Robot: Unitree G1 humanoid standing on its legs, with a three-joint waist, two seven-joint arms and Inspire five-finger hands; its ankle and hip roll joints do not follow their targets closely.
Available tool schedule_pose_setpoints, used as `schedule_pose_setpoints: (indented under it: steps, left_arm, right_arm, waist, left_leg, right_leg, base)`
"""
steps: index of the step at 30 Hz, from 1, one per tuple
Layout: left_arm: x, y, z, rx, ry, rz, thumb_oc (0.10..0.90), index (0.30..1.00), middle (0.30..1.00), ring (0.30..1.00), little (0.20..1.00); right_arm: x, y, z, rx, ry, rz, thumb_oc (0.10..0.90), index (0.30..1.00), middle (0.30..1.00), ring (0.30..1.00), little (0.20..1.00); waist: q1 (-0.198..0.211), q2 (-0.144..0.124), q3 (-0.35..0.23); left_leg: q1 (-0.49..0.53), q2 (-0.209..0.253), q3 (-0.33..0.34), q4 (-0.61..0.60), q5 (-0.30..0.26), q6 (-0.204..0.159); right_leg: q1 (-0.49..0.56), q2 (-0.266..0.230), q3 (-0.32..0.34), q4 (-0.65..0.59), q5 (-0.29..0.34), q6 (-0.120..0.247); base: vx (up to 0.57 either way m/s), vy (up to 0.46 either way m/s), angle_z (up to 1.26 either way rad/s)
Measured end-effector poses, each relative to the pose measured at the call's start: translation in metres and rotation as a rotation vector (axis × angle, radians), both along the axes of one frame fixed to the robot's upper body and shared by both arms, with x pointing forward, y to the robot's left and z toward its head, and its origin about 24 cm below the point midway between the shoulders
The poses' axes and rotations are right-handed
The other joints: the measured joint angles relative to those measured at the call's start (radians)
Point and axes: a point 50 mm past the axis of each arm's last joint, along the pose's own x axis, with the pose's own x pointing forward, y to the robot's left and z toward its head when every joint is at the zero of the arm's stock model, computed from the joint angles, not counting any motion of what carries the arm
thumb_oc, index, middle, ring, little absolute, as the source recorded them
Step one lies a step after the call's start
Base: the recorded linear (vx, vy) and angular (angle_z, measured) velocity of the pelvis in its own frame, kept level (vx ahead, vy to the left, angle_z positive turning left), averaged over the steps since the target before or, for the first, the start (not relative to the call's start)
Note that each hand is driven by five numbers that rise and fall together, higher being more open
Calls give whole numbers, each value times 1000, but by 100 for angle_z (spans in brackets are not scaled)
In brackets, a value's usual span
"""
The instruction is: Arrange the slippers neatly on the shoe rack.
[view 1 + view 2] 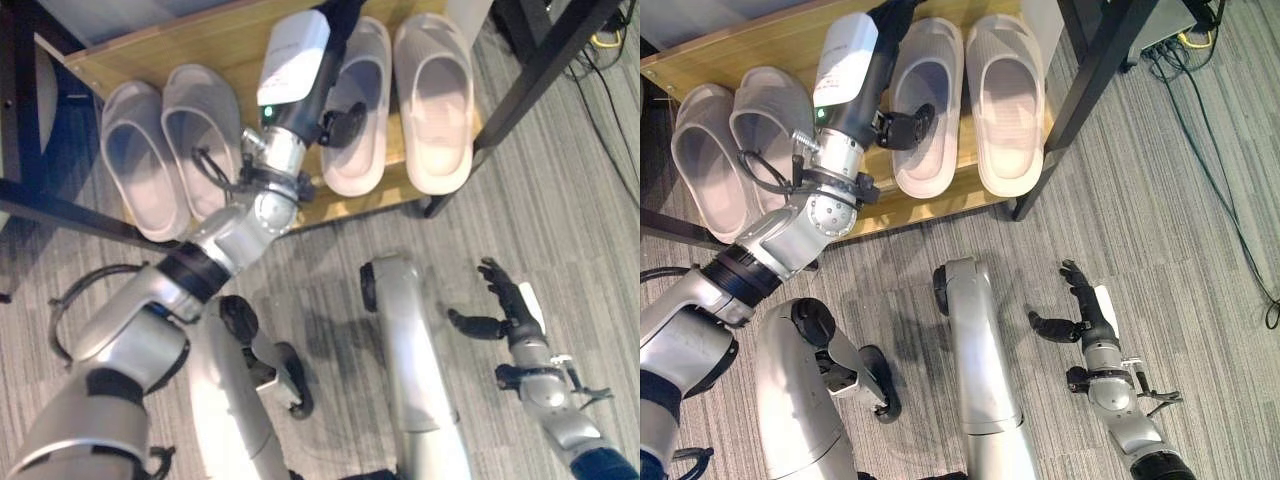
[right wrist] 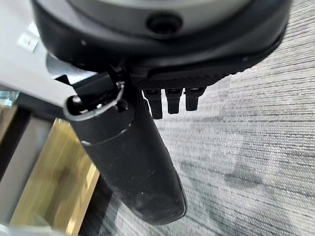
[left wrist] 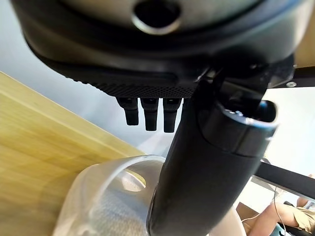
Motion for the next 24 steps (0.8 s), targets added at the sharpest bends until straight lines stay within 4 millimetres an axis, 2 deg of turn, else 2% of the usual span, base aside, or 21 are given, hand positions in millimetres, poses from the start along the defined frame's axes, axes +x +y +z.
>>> schedule_pose_setpoints:
  steps: [3, 7, 9, 12, 16, 20, 24]
  left_arm:
    - [-7, 5, -1, -27, -9, -24, 800, 900, 900, 900, 900]
    - [-20, 13, -12, -194, 55, -129, 800, 900, 900, 900, 900]
    - [-21, 20, -24, -328, 165, -197, 800, 900, 900, 900, 900]
    - [-18, 27, -33, -440, 296, -255, 800, 900, 900, 900, 900]
    - [-16, 34, -40, -500, 400, -306, 800, 900, 900, 900, 900]
    - [-17, 41, -39, -471, 431, -318, 800, 900, 900, 900, 900]
    - [-20, 46, -34, -414, 434, -320, 800, 900, 900, 900, 900]
  right_arm:
    - [-2, 2, -3, -14, 8, 8, 800, 900, 900, 900, 900]
    - [-7, 4, -10, -21, 38, -1, 800, 900, 900, 900, 900]
    - [-9, 5, -14, -48, 60, 1, 800, 900, 900, 900, 900]
    - [-11, 4, -17, -49, 81, -5, 800, 900, 900, 900, 900]
    - [-13, 4, -20, -50, 104, -15, 800, 900, 900, 900, 900]
    - [-13, 4, -22, -53, 122, -12, 800, 900, 900, 900, 900]
    - [-14, 4, -23, -55, 133, -10, 800, 900, 900, 900, 900]
  waist:
    - [2, 0, 0]
    - [18, 2, 0]
    - [21, 2, 0]
    - [27, 3, 0]
    - [29, 5, 0]
    - [28, 8, 0]
    - [32, 27, 1]
  left_leg:
    - [0, -2, 0, 0, 0, -1]
    - [4, -5, -1, 0, 1, -3]
    - [12, -10, -1, 1, 1, -3]
    - [15, -13, -1, 1, 1, -4]
    - [15, -15, 0, 3, 1, -4]
    - [17, -15, -1, 6, -1, -9]
    - [17, -15, -2, 12, -1, -9]
  right_leg:
    - [0, -2, 0, 2, -1, -1]
    - [6, -5, 0, 4, -5, -1]
    - [16, -10, 1, 5, -8, -3]
    - [22, -12, 3, 6, -12, -6]
    - [22, -16, 3, 12, -16, -5]
    - [21, -17, 2, 19, -21, -7]
    - [23, -17, 3, 22, -21, -7]
  base:
    - [0, 0, 0]
    - [-3, -3, 1]
    - [-15, -12, 5]
    - [-5, -6, 3]
    - [-3, -3, 1]
    - [-4, -3, 1]
    - [0, 0, 0]
